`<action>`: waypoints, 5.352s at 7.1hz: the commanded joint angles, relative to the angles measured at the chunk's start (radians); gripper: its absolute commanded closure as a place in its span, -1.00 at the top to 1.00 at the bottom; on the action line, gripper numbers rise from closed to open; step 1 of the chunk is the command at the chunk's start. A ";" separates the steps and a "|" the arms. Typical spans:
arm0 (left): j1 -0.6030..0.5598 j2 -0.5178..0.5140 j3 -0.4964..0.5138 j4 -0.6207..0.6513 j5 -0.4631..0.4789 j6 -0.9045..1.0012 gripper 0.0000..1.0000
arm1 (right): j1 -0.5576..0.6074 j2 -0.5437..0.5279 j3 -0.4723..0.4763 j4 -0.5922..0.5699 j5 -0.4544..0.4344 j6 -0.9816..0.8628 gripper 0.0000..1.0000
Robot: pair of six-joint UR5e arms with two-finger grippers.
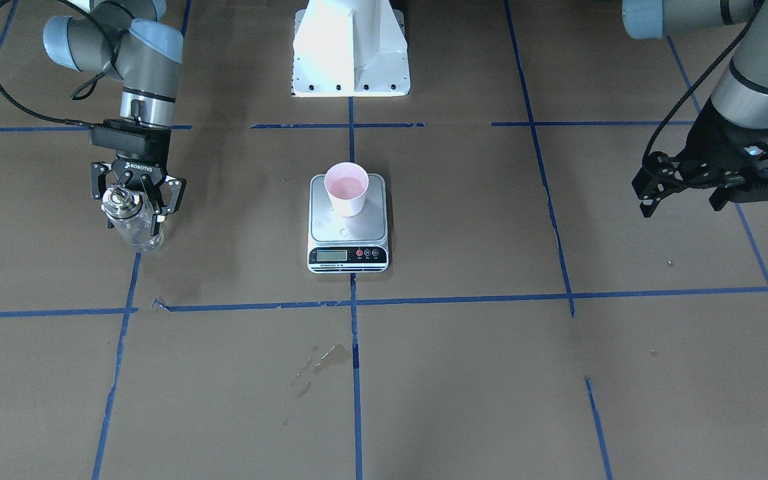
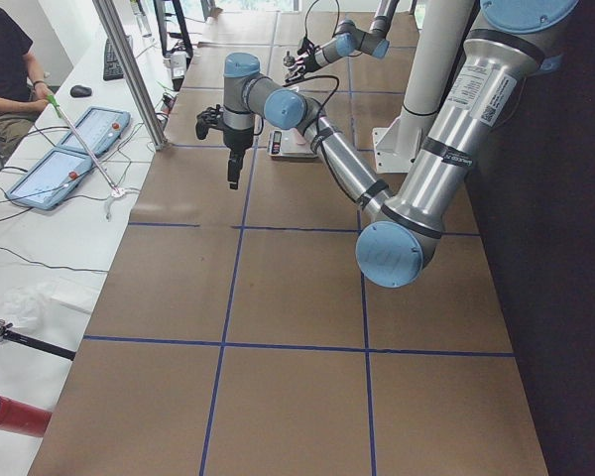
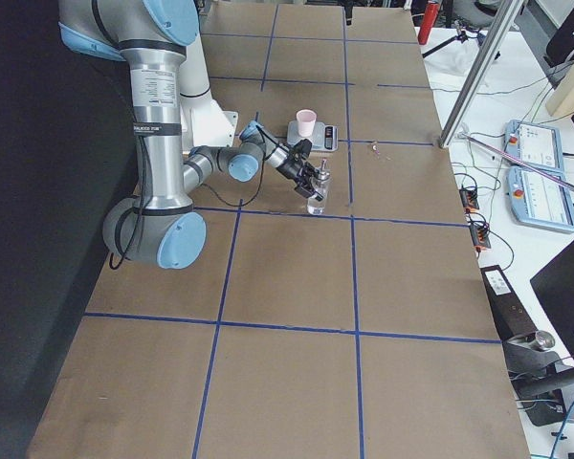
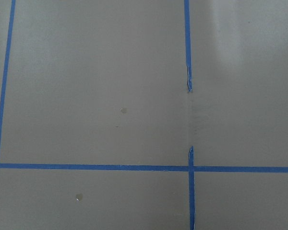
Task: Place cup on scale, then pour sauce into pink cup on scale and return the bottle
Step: 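Lift the bottle with the right gripper and carry it toward the cup, then tilt the bottle spout over the pink cup with the right gripper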
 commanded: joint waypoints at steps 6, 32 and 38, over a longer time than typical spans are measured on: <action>-0.227 0.188 0.026 -0.027 -0.073 0.562 1.00 | 0.053 0.184 0.069 -0.001 0.011 -0.645 -1.00; -0.348 0.380 0.405 -0.584 -0.110 0.816 1.00 | -0.145 0.435 -0.133 -0.383 -0.640 -1.729 -1.00; -0.352 0.377 0.399 -0.583 -0.110 0.811 1.00 | -0.173 0.401 -0.097 -0.379 -0.525 -1.251 -1.00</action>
